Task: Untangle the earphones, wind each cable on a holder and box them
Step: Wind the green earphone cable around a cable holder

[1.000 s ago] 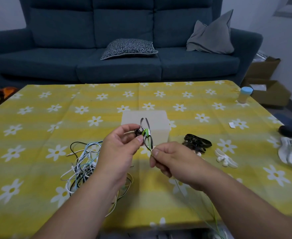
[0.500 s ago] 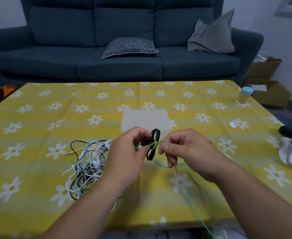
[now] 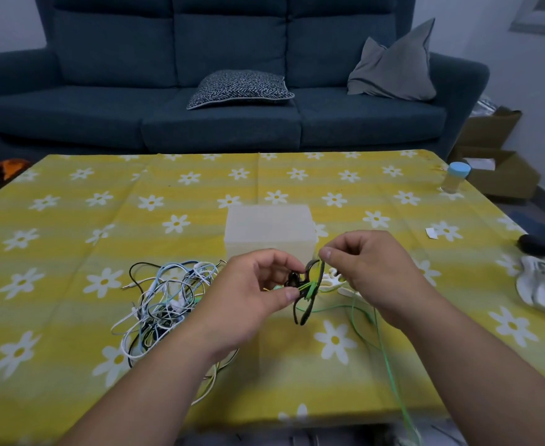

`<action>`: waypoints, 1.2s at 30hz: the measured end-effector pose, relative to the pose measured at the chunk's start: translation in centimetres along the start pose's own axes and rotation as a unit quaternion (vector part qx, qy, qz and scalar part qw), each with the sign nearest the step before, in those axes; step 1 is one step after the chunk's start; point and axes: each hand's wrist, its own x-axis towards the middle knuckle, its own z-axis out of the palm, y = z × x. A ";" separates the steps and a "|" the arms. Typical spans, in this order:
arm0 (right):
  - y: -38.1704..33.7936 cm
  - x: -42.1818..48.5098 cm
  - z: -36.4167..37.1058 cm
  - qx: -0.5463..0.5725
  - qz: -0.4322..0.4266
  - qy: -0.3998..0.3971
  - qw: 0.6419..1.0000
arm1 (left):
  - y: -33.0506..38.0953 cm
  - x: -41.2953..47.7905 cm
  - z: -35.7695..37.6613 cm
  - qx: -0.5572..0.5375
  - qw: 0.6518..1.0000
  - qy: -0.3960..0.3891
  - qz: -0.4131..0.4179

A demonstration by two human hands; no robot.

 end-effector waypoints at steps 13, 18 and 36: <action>-1.2 -2.1 3.7 0.120 0.116 -0.202 0.965 | 0.2 0.7 -0.3 -0.218 0.958 0.186 -0.019; -1.3 -2.1 3.9 0.158 0.122 -0.185 0.962 | 0.0 1.1 -0.7 -0.218 0.943 0.249 -0.026; -0.7 -1.6 4.9 0.224 0.168 -0.132 0.951 | 0.0 1.0 -1.1 -0.228 0.942 0.245 -0.028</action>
